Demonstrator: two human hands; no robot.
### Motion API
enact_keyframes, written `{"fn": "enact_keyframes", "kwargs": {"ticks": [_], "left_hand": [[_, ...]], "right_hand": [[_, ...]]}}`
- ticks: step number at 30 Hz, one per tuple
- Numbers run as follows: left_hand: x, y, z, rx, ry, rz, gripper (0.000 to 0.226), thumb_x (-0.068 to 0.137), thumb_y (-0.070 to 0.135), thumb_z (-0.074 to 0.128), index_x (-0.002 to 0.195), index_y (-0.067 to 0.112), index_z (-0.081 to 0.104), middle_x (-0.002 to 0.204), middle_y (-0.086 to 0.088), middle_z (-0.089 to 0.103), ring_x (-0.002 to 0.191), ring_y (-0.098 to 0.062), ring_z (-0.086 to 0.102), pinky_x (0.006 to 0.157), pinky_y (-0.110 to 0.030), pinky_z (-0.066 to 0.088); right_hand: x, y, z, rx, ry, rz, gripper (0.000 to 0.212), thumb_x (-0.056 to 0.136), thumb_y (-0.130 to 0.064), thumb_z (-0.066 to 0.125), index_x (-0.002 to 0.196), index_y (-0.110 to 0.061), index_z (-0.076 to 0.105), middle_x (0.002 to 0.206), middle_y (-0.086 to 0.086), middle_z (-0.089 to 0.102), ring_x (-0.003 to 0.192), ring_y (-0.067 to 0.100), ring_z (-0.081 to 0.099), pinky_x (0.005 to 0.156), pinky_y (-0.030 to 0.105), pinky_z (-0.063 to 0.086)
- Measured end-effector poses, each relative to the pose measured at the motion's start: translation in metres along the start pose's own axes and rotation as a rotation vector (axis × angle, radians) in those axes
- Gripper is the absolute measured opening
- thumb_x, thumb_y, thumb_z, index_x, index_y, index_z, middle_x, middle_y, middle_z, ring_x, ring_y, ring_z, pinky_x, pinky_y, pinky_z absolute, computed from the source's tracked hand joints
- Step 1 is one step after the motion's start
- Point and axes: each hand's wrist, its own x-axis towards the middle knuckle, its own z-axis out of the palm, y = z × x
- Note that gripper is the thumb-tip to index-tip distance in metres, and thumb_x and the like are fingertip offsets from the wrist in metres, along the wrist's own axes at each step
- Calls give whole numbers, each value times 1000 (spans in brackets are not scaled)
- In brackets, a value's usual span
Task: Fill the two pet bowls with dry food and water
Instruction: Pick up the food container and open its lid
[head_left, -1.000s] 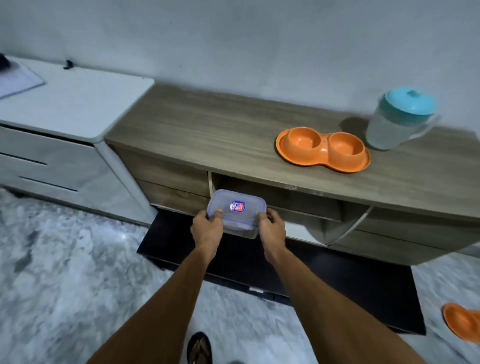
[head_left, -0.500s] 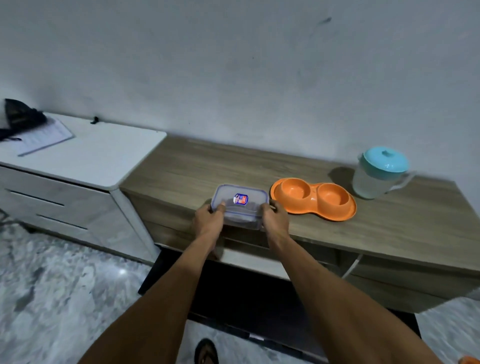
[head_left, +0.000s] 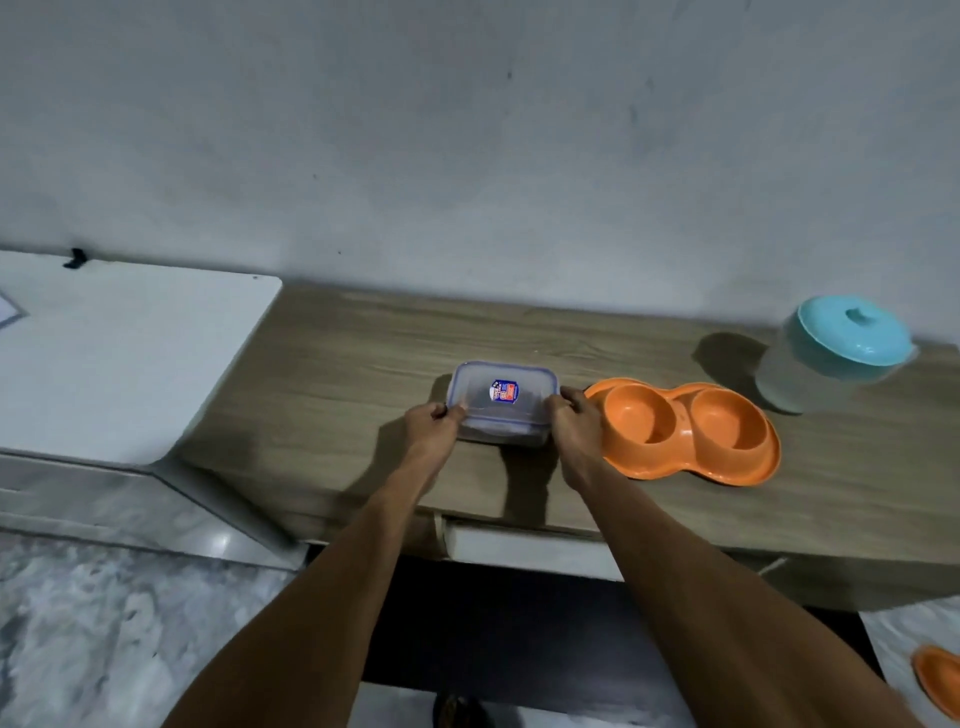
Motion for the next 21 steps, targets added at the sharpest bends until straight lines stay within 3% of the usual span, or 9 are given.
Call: {"fn": "enact_keyframes", "kwargs": {"ticks": [4,7,11,14,17,19,21], "left_hand": [[9,7,-1,-4,-43,-1,25,91,20,67,68,14,59,72,-8,58,75,-19,51,71,-36,47],[11,12,-4,34,-79,-5,24,92,18,65,69,20,60,80,-10,63,80,-21,57,82,-41,53],[19,18,-8,76,-88,26,19,91,26,67,77,13,65,82,-11,66,79,-21,60,74,-33,53],[32,32,-9,83,-72,-16,39,94,41,59,100,3,69,94,-13,71,85,-26,68,78,-39,59],[53,47,-2,265,7,-32,66,92,63,34,112,9,68,114,-19,69,102,-35,66,91,-44,54],[62,53,8,374,23,-46,68,97,58,25,126,8,61,132,-20,59,120,-37,56,99,-38,43],[76,50,20,462,23,-13,68,100,55,19,130,7,57,137,-21,56,125,-38,52,102,-40,38]], "right_hand": [[12,-1,10,-10,20,6,29,91,-9,52,117,-9,66,106,6,66,97,20,58,78,26,42],[17,0,12,-19,18,23,28,93,-10,53,117,-10,65,105,5,65,92,18,57,67,24,43],[30,0,13,-70,35,21,23,97,-16,52,113,-8,65,102,5,64,86,15,56,63,26,40],[45,-7,18,-142,110,-3,28,101,-23,47,110,-4,64,103,11,64,91,22,55,75,28,37],[62,-12,27,-231,146,11,37,102,-31,40,114,-3,61,108,15,64,98,31,59,83,38,44],[71,-10,32,-297,167,25,41,103,-33,37,115,-1,60,109,18,63,98,33,58,84,39,45],[74,-8,35,-324,178,47,43,105,-33,35,114,1,59,100,14,56,89,27,51,78,33,38]]}}
